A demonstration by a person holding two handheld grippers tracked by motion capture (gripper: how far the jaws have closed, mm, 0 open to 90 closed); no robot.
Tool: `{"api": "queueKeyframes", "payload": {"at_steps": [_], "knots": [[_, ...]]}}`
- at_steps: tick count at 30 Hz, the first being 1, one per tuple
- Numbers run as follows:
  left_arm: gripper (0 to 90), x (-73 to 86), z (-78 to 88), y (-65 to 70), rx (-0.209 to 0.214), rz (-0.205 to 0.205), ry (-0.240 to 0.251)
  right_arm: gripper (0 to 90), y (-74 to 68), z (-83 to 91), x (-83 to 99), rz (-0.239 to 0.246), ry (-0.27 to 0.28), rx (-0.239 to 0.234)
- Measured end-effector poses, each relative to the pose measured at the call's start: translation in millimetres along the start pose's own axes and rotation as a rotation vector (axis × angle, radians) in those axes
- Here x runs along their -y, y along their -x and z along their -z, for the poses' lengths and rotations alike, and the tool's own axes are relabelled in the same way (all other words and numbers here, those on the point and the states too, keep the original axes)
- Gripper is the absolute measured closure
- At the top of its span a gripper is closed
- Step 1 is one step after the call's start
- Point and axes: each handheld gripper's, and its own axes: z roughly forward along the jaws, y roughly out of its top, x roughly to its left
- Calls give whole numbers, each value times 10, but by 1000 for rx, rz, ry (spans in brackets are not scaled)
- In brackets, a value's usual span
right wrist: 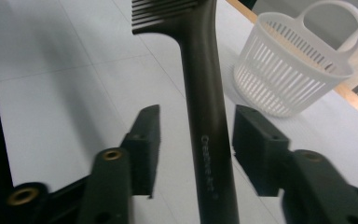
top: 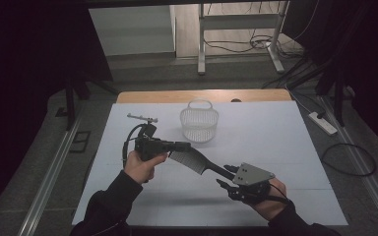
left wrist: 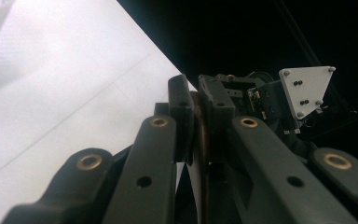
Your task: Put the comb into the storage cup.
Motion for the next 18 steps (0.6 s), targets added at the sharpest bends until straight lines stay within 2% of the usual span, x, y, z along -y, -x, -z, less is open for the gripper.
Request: {"api": "queueKeyframes", "payload": {"at_steps": [2,5,6,15,17,18], "knots": [[839,-14,21,10,-10,-8,4,433,21,3,1,-23,-4,-2],[839,-34,47,26,-27,-22,4,375,68,13,0,-77,-12,-33],[838,-40,54,31,-31,-26,4,328,94,15,5,-100,-23,-47],[838,-108,97,66,-68,-63,0,194,186,26,31,-183,-46,-77],[838,-131,105,68,-79,-73,-1,155,218,28,45,-224,-71,-82],[838,-143,108,68,-84,-78,-1,155,218,28,45,-224,-71,-82]]}}
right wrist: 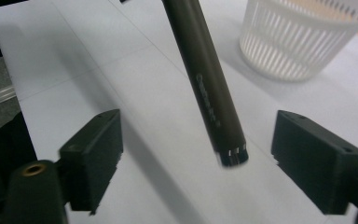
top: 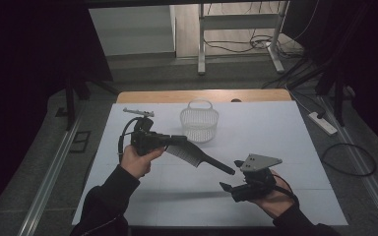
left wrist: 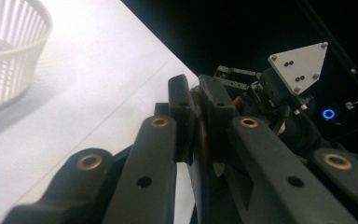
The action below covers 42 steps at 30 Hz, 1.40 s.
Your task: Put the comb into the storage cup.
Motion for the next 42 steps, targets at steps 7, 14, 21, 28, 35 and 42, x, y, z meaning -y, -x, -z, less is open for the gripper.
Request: {"api": "queueKeyframes", "payload": {"at_steps": [7,14,21,28,35,42], "knots": [[837,-71,35,-3,-38,-33,5,79,54,27,32,-34,-9,-6],[837,-139,81,-47,-68,-32,6,27,109,36,86,-79,-19,-10],[837,-222,124,-81,-108,-36,6,2,143,44,130,-96,-41,-9],[837,-340,199,-99,-149,-44,11,0,179,55,187,-97,-69,4],[837,-431,289,-119,-181,-43,28,0,192,78,251,-103,-83,12],[837,-500,376,-146,-210,-38,41,0,192,89,286,-90,-103,23]]}}
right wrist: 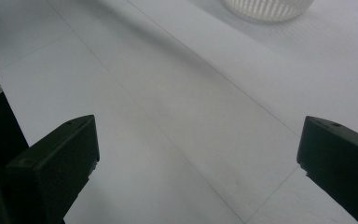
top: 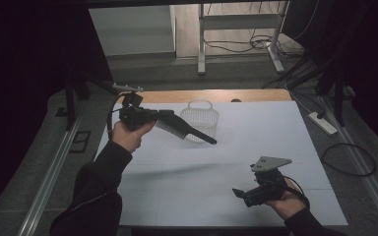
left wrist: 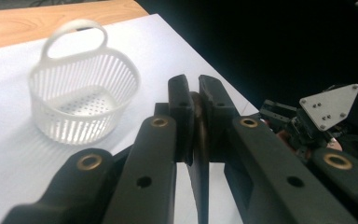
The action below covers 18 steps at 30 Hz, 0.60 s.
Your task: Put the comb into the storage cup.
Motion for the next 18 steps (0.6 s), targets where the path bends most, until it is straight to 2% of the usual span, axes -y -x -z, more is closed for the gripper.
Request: {"api": "queueKeyframes", "payload": {"at_steps": [18], "knots": [[837,-244,88,-40,-75,-12,27,0,106,109,148,-30,-7,38]]}}
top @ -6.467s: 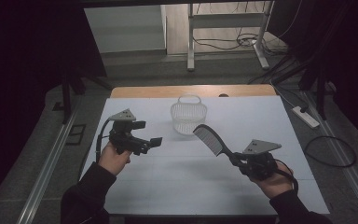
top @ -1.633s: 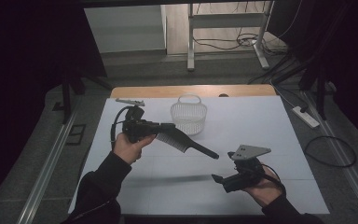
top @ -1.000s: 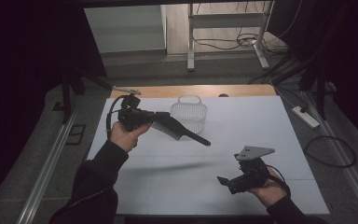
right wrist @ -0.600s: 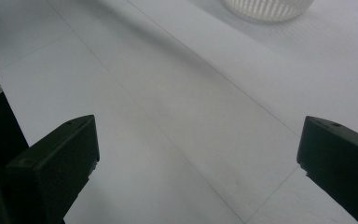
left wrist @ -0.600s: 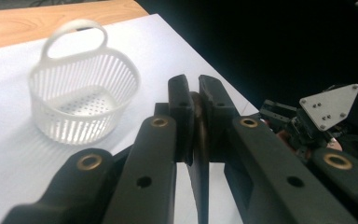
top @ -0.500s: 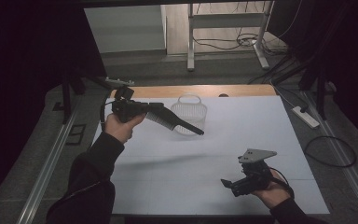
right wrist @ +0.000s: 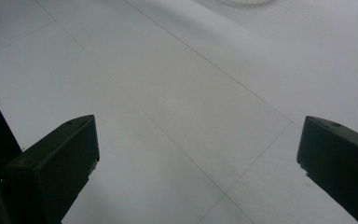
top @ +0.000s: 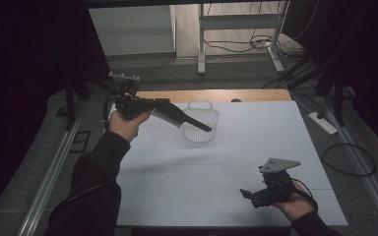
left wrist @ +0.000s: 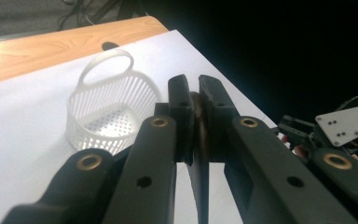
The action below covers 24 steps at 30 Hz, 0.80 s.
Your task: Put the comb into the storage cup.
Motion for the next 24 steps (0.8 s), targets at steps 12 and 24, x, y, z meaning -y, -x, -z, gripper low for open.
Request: {"api": "queueKeyframes", "payload": {"at_steps": [12,24], "knots": [[837,-145,-49,-54,-43,2,13,0,48,93,110,-20,-3,21],[837,-228,-116,-149,-88,12,14,0,78,162,188,-33,1,43]]}}
